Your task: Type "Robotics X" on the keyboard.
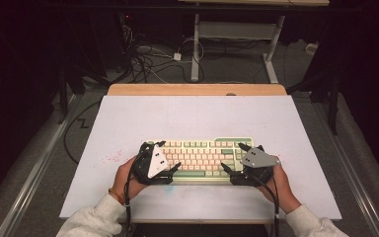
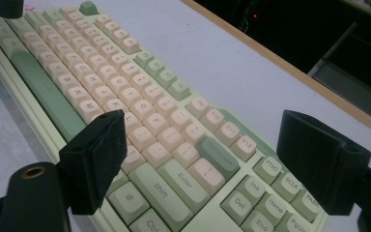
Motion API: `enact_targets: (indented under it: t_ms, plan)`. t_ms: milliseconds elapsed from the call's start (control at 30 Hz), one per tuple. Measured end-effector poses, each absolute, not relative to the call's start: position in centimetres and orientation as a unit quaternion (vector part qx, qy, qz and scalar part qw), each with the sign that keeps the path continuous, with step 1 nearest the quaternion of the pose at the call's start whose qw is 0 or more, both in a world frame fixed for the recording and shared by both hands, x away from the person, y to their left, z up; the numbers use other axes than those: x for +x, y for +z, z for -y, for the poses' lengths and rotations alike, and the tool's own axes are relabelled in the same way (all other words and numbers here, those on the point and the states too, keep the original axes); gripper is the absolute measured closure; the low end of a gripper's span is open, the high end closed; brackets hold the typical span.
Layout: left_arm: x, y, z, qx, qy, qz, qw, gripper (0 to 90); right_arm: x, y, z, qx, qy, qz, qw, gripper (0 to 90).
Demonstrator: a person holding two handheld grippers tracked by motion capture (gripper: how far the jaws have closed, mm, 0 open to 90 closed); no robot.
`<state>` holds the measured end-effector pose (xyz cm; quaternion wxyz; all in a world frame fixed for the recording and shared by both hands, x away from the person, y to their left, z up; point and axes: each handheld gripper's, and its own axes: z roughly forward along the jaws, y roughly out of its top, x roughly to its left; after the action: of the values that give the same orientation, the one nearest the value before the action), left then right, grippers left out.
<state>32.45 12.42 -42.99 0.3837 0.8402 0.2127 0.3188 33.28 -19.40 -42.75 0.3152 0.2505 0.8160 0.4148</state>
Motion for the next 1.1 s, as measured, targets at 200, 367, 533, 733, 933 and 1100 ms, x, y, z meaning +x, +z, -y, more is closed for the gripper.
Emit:
enact_targets:
  t_ms: [200, 367, 533, 733, 933, 1100]
  plan:
    - [31.5, -42.8, -12.6, 0.842, 0.335, -0.199, 0.372, 14.8, 32.9, -42.4, 19.5, 0.249, 0.419, -0.814, 0.315, 20.3]
    - [31.0, -42.8, -13.0, 0.841, 0.339, -0.198, 0.372, 14.8, 32.5, -42.3, 19.6, 0.249, 0.419, -0.813, 0.320, 20.2]
    - [30.5, -42.8, -13.4, 0.841, 0.341, -0.197, 0.372, 14.8, 32.2, -42.2, 19.8, 0.247, 0.417, -0.813, 0.323, 19.5]
    - [29.8, -42.7, -13.6, 0.840, 0.347, -0.191, 0.371, 14.8, 31.7, -42.0, 20.0, 0.240, 0.413, -0.814, 0.329, 17.9]
    - [29.2, -42.8, -13.8, 0.843, 0.355, -0.183, 0.359, 14.8, 31.1, -41.8, 20.4, 0.238, 0.412, -0.813, 0.336, 17.6]
    - [28.8, -42.7, -14.3, 0.841, 0.359, -0.181, 0.363, 14.8, 30.6, -41.5, 20.9, 0.239, 0.411, -0.809, 0.345, 17.8]
